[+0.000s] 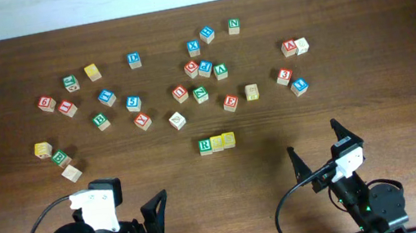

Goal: Spell out RSS

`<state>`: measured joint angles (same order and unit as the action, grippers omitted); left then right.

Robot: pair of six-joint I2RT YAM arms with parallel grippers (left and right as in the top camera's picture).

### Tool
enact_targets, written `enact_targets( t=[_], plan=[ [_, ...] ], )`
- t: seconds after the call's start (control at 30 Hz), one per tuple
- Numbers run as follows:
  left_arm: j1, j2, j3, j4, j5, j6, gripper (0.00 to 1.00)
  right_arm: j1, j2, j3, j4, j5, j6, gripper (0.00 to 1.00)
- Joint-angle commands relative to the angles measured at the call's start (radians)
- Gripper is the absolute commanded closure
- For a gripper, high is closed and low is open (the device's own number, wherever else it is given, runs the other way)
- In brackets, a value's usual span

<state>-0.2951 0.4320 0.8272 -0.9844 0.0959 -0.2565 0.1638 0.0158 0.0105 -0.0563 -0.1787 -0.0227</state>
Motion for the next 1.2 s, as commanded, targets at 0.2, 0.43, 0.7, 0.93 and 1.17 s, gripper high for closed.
enact_targets(
  t=[0.2,0.43,0.7,0.93,1.17],
  plan=[
    [0.001,-0.003,-0.006,0.002,-0.008,0.012,0.01,-0.008,-0.008,-0.005,-0.006,-0.009,0.004,0.02],
    [0.018,-0.074,-0.023,-0.077,-0.144,0.027,0.01,-0.008,-0.008,-0.005,-0.006,-0.009,0.004,0.02],
    [0.163,-0.421,-0.422,0.281,-0.168,0.391,0.01,-0.008,-0.008,-0.005,-0.006,-0.009,0.004,0.02],
    [0.196,-0.427,-0.684,0.736,-0.146,0.438,0.01,-0.008,-0.008,-0.005,-0.006,-0.009,0.004,0.02],
    [0.233,-0.427,-0.819,1.051,-0.122,0.454,0.01,-0.008,-0.008,-0.005,-0.006,-0.009,0.004,0.02]
  ],
)
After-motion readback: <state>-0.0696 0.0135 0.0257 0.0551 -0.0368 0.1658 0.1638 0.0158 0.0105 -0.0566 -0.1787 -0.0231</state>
